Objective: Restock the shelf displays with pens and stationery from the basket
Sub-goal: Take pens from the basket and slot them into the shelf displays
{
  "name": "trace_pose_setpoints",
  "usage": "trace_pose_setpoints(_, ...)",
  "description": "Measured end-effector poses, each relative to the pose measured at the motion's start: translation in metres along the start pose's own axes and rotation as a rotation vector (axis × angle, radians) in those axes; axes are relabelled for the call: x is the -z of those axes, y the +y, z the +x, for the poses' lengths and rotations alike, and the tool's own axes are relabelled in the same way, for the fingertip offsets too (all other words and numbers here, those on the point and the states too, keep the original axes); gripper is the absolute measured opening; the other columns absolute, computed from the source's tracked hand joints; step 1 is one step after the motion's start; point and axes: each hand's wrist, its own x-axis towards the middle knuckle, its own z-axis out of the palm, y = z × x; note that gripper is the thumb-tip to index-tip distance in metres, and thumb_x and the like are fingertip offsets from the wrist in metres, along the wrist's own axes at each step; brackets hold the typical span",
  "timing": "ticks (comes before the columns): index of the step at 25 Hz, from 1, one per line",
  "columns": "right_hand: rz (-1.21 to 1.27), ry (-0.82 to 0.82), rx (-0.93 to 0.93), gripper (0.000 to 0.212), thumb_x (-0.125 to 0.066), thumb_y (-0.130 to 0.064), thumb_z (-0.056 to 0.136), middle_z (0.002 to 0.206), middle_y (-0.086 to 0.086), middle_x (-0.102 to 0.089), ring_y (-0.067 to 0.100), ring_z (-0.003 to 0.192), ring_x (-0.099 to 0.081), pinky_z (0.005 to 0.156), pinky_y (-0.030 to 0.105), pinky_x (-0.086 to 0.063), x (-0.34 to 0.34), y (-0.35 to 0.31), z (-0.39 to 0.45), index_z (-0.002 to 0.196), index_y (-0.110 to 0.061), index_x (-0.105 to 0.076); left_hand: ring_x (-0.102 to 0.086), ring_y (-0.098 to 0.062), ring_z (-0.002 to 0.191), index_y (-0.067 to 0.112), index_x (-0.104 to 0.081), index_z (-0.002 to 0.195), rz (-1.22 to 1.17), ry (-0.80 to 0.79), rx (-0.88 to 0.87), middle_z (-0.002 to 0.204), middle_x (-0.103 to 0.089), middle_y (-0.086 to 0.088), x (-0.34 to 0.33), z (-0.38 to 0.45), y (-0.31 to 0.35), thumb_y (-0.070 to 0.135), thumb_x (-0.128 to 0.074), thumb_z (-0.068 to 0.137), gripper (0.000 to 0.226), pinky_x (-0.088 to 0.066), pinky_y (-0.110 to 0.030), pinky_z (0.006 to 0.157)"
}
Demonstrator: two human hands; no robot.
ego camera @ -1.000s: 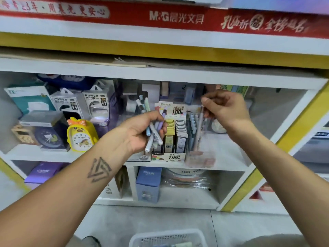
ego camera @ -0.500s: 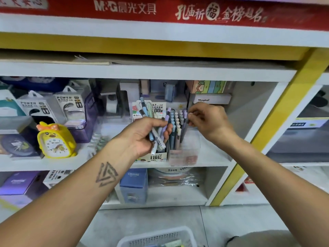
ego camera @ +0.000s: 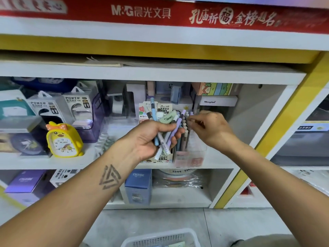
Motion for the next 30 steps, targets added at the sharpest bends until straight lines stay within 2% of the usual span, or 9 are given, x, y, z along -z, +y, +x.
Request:
trace_pose_setpoints(4, 0.888, -0.005, -0.309, 0.022, -0.066, -0.02, 0.097, 0.072, 0.002, -0.071, 0.014, 0.057, -0.062, 0.05, 0.024, -0.047, 0.005, -0.018, 0.005, 0.115, -0.008, -0.069, -0.067, -0.022, 0.068, -0.005, -0.066, 0.113, 0.049, -0.043, -0.011, 0.089, -0.071, -0.021, 0.0, -0.005, 0.001, 0.0, -0.062, 0.081, 0.032, -0.056, -0.023, 0.055)
trace_pose_setpoints(8, 1.131, -0.003, -0.35, 0.011, -0.062, 0.0, 0.095, 0.071, 0.012, -0.066, 0.015, 0.052, -0.055, 0.053, 0.024, -0.045, 0.011, -0.027, 0.008, 0.096, -0.002, -0.072, -0.072, -0.029, 0.075, -0.003, -0.073, 0.098, 0.105, -0.076, -0.04, 0.09, -0.072, -0.022, 0.002, -0.007, 0.0, 0.0, -0.063, 0.081, 0.02, -0.059, -0.033, 0.059)
trace_pose_setpoints(11, 1.075, 0.202, -0.413, 0.016, -0.059, 0.001, 0.094, 0.066, 0.007, -0.066, 0.013, 0.048, -0.052, 0.05, 0.025, -0.043, 0.022, -0.016, 0.013, 0.093, -0.007, -0.073, -0.073, -0.033, 0.077, -0.001, -0.075, 0.085, 0.076, -0.066, -0.04, 0.09, -0.073, -0.024, 0.005, -0.005, 0.0, -0.002, -0.063, 0.081, 0.013, -0.061, -0.037, 0.061)
trace_pose_setpoints(13, 0.781, 0.299, -0.354, 0.014, -0.059, -0.004, 0.095, 0.069, 0.006, -0.069, 0.017, 0.057, -0.061, 0.057, 0.031, -0.05, 0.029, -0.002, 0.015, 0.099, -0.01, -0.07, -0.073, -0.031, 0.076, -0.002, -0.071, 0.089, 0.075, -0.064, -0.043, 0.092, -0.072, -0.025, 0.005, -0.003, 0.0, -0.002, -0.062, 0.082, 0.012, -0.061, -0.033, 0.06)
trace_pose_setpoints(15, 0.365, 0.284, -0.241, 0.011, -0.059, -0.014, 0.097, 0.081, 0.009, -0.072, 0.023, 0.075, -0.068, 0.07, 0.032, -0.053, 0.03, 0.008, 0.012, 0.107, -0.013, -0.064, -0.072, -0.028, 0.073, -0.002, -0.068, 0.095, 0.068, -0.056, -0.046, 0.094, -0.072, -0.024, 0.005, -0.002, 0.0, -0.001, -0.062, 0.08, 0.016, -0.059, -0.029, 0.057)
trace_pose_setpoints(17, 0.185, 0.2, -0.155, 0.01, -0.057, -0.017, 0.099, 0.087, 0.007, -0.072, 0.022, 0.08, -0.069, 0.074, 0.035, -0.057, 0.025, 0.011, 0.007, 0.109, -0.016, -0.059, -0.071, -0.026, 0.072, -0.002, -0.067, 0.097, 0.062, -0.05, -0.047, 0.095, -0.072, -0.024, 0.005, 0.0, 0.0, 0.0, -0.063, 0.078, 0.019, -0.058, -0.028, 0.056)
trace_pose_setpoints(21, 0.189, 0.1, -0.08, 0.004, -0.053, -0.016, 0.101, 0.086, 0.006, -0.069, 0.023, 0.081, -0.069, 0.073, 0.047, -0.059, 0.009, 0.014, 0.0, 0.1, -0.02, -0.052, -0.071, -0.026, 0.071, -0.001, -0.067, 0.097, 0.048, -0.044, -0.047, 0.093, -0.071, -0.024, 0.005, 0.003, -0.002, -0.001, -0.063, 0.077, 0.02, -0.057, -0.027, 0.055)
trace_pose_setpoints(27, 0.145, 0.072, -0.017, 0.003, -0.053, -0.015, 0.101, 0.084, 0.002, -0.067, 0.017, 0.078, -0.069, 0.069, 0.045, -0.059, -0.003, 0.015, 0.0, 0.099, -0.017, -0.051, -0.07, -0.027, 0.071, -0.002, -0.067, 0.096, 0.062, -0.049, -0.063, 0.094, -0.071, -0.025, 0.006, 0.003, -0.003, -0.001, -0.064, 0.077, 0.019, -0.057, -0.027, 0.054)
trace_pose_setpoints(30, 0.138, 0.061, 0.018, 0.004, -0.056, -0.013, 0.1, 0.085, 0.007, -0.07, 0.022, 0.08, -0.069, 0.071, 0.042, -0.057, -0.004, 0.014, 0.001, 0.101, -0.011, -0.06, -0.07, -0.026, 0.07, -0.001, -0.067, 0.096, 0.067, -0.052, -0.06, 0.094, -0.071, -0.025, 0.006, 0.002, -0.002, -0.001, -0.063, 0.077, 0.02, -0.057, -0.026, 0.055)
